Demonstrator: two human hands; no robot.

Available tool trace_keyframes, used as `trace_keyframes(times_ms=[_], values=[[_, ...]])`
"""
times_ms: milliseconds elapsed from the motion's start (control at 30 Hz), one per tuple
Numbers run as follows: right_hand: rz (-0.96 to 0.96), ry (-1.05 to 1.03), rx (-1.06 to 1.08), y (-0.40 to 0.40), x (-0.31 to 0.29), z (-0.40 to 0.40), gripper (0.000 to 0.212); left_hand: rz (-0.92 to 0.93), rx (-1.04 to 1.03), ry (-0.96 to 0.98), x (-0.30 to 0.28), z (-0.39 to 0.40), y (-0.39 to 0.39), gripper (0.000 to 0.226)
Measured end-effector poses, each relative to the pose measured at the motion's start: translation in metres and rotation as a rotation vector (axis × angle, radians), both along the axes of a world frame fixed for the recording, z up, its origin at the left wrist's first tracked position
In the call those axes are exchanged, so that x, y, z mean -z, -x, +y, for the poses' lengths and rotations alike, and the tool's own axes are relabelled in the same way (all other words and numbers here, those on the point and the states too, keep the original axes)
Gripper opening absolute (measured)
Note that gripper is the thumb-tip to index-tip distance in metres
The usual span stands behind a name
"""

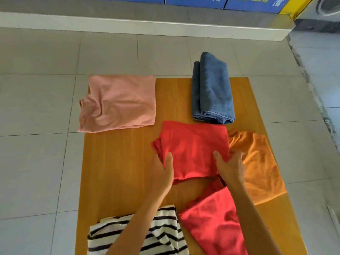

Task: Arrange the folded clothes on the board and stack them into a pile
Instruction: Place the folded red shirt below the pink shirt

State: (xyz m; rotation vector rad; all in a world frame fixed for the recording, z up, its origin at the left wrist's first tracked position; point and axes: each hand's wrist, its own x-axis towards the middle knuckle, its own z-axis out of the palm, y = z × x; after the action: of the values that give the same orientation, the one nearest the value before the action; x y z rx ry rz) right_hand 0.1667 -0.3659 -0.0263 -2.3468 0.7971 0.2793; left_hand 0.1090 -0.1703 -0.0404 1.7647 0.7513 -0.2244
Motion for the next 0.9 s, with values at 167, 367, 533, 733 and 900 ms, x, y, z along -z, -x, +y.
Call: trace_keyframes(times_ms=[167, 367, 533, 733, 900], values=[[0.144, -0.475, 0.060, -0.010, -0.016, 0.015, 0.060, 0.164, -0.162, 0.335, -0.005, 0.009, 0.004, 0.030], [0.084, -0.817, -0.172, 0.002, -0.055, 0.065, 0.048, 0.164, -0.222, 0.343, -0.022, 0.091, 0.035, 0.028], [0.106, -1.032, -0.279, 0.016, -0.060, 0.124, 0.055, -0.035, -0.291, 0.245, -0.043, 0.156, 0.066, 0.049], [0.189, -0.555, -0.359, 0.036, -0.003, 0.162, 0.069, 0.189, -0.240, -0.050, -0.005, 0.179, 0.077, 0.045], [0.203, -0.507, -0.423, 0.049, -0.002, 0.139, 0.058, 0.185, -0.256, -0.167, -0.005, 0.173, 0.100, 0.057]])
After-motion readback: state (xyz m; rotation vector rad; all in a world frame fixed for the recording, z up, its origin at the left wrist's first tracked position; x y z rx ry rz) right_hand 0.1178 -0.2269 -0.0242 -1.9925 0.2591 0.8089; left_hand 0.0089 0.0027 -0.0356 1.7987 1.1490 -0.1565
